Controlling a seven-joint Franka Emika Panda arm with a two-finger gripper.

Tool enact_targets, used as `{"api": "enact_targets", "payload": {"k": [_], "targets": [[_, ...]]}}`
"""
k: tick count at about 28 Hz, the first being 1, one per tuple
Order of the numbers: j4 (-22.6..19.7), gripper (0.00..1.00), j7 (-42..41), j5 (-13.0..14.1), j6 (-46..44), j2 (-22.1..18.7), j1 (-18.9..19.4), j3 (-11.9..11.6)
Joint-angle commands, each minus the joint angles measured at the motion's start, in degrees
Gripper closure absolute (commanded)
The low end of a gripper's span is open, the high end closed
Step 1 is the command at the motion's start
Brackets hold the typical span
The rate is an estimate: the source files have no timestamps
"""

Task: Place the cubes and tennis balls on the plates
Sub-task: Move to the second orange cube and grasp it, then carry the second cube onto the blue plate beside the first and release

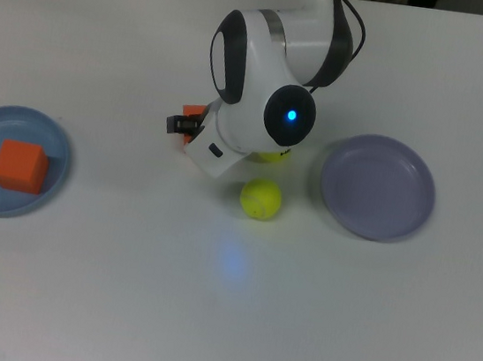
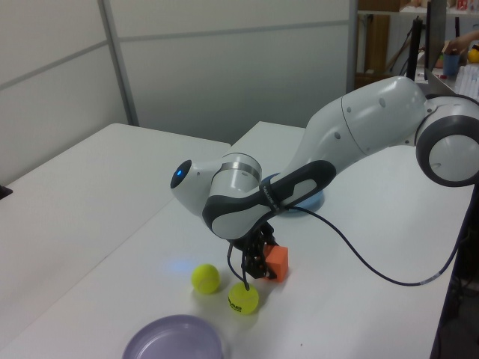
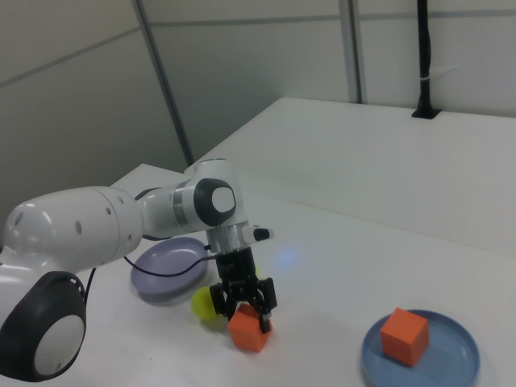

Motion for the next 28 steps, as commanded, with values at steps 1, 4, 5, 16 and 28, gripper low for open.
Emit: {"api": "enact_targets", "payload": {"k": [1,4,5,16,28], "targets": [[-0.5,1.00,1.6,-0.3,2.4,-1.2,0.2,-0.3],[1.6,1.00,1.9,0.0,2.4,-1.7,-0.8,-0.4],[2.2,1.00,1.9,0.1,2.5,-2.0,-1.4,-0.5],[4.6,1.00,-0.6,-0.8,2.5,-3.9,-12.8,-2.0],[4.8,1.00,0.4,0.0,7.6,-4.8,-23.1,-3.7]]}}
